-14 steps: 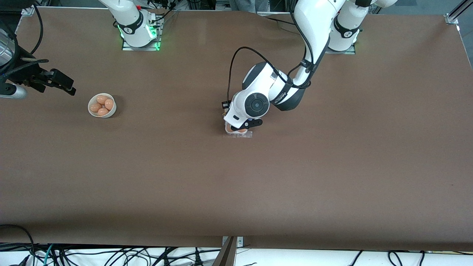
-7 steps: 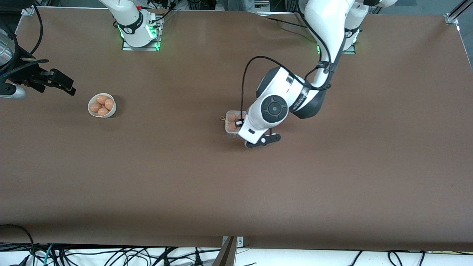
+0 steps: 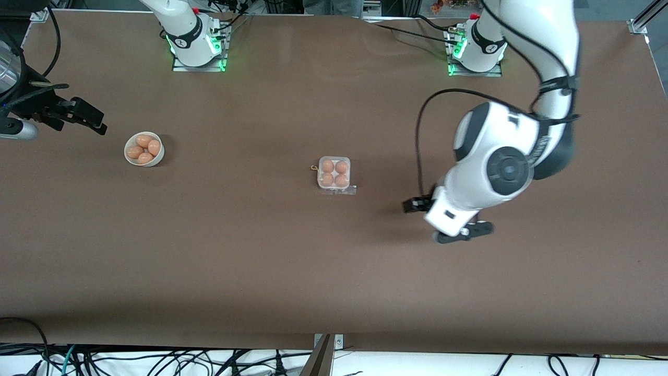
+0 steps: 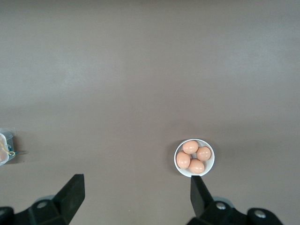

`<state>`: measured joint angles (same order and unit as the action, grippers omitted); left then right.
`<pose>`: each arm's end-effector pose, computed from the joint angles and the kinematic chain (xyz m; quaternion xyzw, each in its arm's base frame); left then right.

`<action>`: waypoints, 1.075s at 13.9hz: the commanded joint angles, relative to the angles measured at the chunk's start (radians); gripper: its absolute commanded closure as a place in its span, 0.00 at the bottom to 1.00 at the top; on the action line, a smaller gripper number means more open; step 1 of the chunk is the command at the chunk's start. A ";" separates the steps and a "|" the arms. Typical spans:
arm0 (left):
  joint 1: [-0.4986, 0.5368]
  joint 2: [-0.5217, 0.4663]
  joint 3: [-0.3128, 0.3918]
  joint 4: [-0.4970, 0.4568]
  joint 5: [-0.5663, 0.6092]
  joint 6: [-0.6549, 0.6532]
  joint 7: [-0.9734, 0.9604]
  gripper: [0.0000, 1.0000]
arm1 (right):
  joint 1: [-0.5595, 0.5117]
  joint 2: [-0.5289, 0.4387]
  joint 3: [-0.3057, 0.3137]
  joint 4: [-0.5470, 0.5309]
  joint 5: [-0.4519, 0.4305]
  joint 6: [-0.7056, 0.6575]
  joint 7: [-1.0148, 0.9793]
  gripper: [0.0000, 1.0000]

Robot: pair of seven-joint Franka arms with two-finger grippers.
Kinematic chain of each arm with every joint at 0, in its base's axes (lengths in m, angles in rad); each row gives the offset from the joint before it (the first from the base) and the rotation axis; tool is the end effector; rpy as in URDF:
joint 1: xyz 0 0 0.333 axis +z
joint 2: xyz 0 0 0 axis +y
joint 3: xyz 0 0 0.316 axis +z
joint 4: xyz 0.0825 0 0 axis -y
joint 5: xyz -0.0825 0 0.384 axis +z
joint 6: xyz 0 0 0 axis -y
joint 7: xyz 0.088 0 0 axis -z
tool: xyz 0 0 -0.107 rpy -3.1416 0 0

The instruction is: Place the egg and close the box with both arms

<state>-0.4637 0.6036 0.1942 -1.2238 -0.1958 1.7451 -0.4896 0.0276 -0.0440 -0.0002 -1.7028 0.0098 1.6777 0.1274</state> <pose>0.6773 -0.2404 0.4204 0.9919 0.1153 -0.0484 0.0241 0.5481 0.0160 0.5954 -0.9987 0.0505 -0.0090 0.0056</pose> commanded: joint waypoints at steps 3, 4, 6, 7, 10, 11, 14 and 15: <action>0.081 -0.041 -0.002 -0.006 0.116 -0.018 0.020 0.00 | -0.017 -0.002 0.017 0.005 -0.011 0.000 -0.002 0.00; 0.111 -0.044 -0.004 -0.005 0.116 -0.018 0.031 0.00 | -0.017 -0.002 0.016 0.005 -0.011 0.000 -0.002 0.00; 0.138 -0.056 -0.004 -0.005 0.127 -0.050 0.065 0.00 | -0.017 0.001 0.016 0.005 -0.011 0.000 -0.002 0.00; 0.166 -0.076 -0.010 -0.005 0.156 -0.053 0.084 0.00 | -0.017 0.001 0.017 0.005 -0.011 0.000 -0.002 0.00; 0.267 -0.174 -0.038 -0.037 0.197 -0.067 0.237 0.00 | -0.017 0.001 0.016 0.005 -0.011 -0.001 -0.002 0.00; 0.322 -0.212 -0.073 -0.054 0.200 -0.079 0.273 0.00 | -0.017 0.001 0.016 0.005 -0.011 -0.001 -0.002 0.00; 0.430 -0.310 -0.128 -0.120 0.202 -0.079 0.307 0.00 | -0.017 0.001 0.017 0.005 -0.011 -0.001 -0.002 0.00; 0.439 -0.343 -0.128 -0.150 0.202 -0.079 0.327 0.00 | -0.017 0.001 0.017 0.005 -0.011 -0.001 -0.002 0.00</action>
<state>-0.0509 0.3540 0.0983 -1.2656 -0.0239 1.6557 -0.1994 0.0273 -0.0415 0.0002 -1.7028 0.0094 1.6777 0.1274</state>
